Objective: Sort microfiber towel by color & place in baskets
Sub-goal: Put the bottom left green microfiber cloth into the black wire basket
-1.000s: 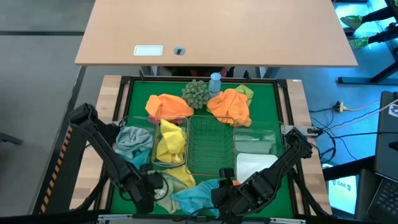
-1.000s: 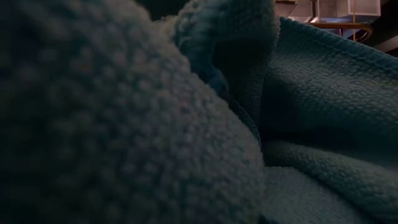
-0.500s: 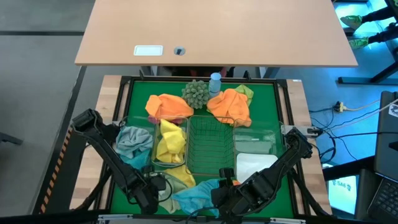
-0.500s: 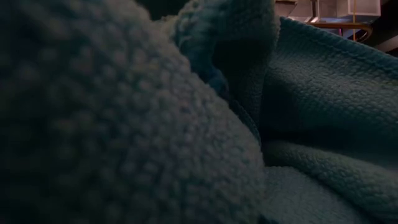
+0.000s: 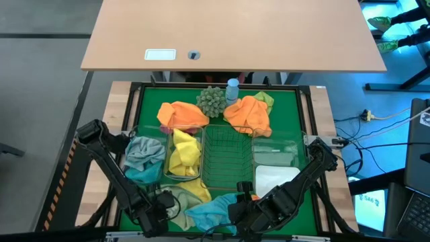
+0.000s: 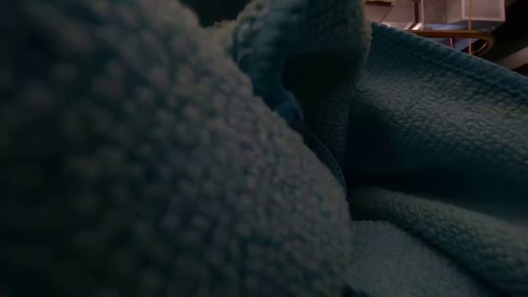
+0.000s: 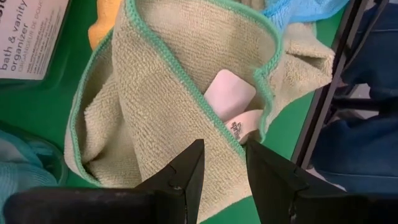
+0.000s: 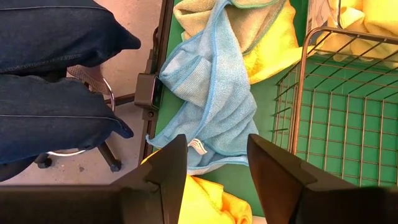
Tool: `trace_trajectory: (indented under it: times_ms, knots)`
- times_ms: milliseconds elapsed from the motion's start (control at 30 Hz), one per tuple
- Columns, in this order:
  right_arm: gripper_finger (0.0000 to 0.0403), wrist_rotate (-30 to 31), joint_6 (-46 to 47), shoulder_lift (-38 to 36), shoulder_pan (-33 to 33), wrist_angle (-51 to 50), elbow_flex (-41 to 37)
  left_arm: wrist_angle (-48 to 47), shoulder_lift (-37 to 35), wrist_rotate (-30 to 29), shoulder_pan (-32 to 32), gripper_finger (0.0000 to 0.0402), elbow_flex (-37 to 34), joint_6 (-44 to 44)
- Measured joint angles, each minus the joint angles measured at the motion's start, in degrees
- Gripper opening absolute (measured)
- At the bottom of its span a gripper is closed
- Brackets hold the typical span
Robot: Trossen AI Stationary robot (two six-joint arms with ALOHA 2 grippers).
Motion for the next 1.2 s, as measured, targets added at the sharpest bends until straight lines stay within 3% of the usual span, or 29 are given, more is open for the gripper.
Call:
trace_trajectory:
  times_ms: [967,1200]
  knots:
    - [0.0168,-0.02,0.00,-0.02,-0.02,0.13,0.00,0.19,14.27,-1.20,0.21,0.0110,0.34,0.44]
    - [0.0168,-0.02,-0.01,-0.02,-0.02,0.12,0.00,0.42,14.54,-0.95,0.18,0.0052,0.28,0.44]
